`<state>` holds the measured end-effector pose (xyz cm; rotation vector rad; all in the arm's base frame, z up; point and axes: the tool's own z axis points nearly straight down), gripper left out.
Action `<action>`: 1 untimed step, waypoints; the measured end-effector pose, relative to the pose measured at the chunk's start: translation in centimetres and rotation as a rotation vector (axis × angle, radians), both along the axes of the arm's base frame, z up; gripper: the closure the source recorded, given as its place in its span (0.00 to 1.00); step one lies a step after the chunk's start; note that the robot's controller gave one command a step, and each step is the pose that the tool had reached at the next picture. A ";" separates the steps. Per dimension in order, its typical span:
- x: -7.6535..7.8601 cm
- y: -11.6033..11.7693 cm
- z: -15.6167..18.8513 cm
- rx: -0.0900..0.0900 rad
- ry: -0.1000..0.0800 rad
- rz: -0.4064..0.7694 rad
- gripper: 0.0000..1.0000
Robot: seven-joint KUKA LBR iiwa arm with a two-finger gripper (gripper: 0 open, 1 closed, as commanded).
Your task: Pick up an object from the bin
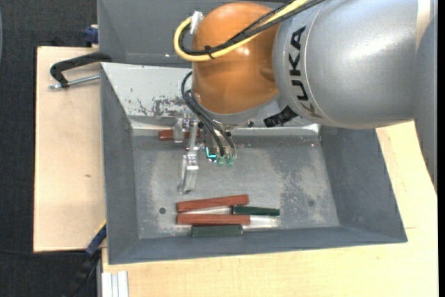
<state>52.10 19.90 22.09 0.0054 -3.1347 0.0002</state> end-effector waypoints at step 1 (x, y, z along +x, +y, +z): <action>0.2 -0.1 0.4 0.002 -0.008 -0.003 0.00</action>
Offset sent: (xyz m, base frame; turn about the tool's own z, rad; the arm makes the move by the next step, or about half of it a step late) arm 0.0070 -0.1068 -0.0628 -0.2556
